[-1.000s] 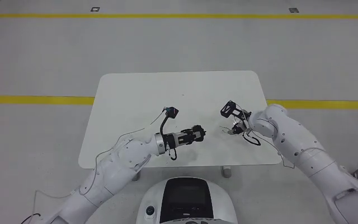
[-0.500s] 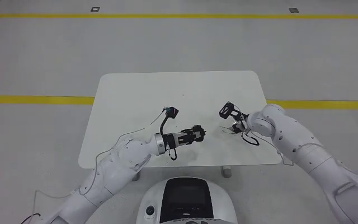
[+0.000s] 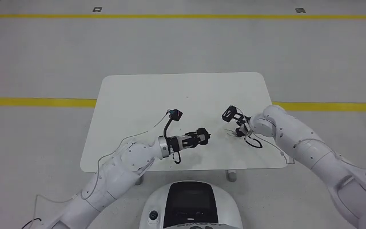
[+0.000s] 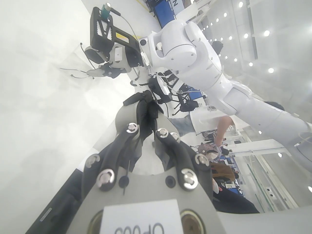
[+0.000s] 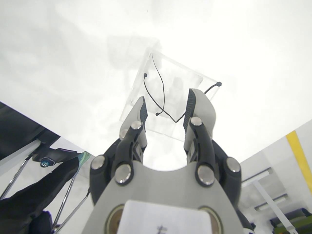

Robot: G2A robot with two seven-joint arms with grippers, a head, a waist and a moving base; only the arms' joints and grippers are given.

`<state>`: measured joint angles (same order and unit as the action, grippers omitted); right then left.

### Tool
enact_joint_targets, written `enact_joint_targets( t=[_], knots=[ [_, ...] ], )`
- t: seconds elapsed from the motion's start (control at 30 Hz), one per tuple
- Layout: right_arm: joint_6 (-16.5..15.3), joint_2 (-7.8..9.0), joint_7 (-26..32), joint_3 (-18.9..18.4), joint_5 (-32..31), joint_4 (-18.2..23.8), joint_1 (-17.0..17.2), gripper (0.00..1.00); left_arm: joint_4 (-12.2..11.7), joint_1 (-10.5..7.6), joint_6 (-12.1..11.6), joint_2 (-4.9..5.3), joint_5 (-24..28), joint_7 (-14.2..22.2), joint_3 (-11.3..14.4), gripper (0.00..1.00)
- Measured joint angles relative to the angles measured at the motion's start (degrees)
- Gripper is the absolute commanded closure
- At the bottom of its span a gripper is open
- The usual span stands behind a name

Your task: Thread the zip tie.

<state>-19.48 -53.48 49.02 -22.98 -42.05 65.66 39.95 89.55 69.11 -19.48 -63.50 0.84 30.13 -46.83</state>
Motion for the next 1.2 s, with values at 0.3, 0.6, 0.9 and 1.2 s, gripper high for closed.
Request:
enact_joint_targets(
  t=[0.3,0.6,0.9,1.2],
  knots=[
    [0.0,-0.72,1.0,7.2,5.6,-2.5,-4.4,0.59,0.0,0.0,0.0,0.0,0.0,0.0,0.0,1.0],
    [0.0,-1.08,1.8,13.2,10.9,-3.8,-8.0,0.59,0.0,0.0,0.0,0.0,0.0,0.0,0.0,1.0],
    [0.0,-1.99,2.3,13.2,10.9,-4.6,-8.1,0.6,0.0,0.0,0.0,0.0,0.0,0.0,0.0,1.0],
    [0.0,-3.22,2.2,13.2,10.4,-6.5,-8.0,0.61,0.0,0.0,0.0,0.0,0.0,0.0,0.0,1.0]
  ],
)
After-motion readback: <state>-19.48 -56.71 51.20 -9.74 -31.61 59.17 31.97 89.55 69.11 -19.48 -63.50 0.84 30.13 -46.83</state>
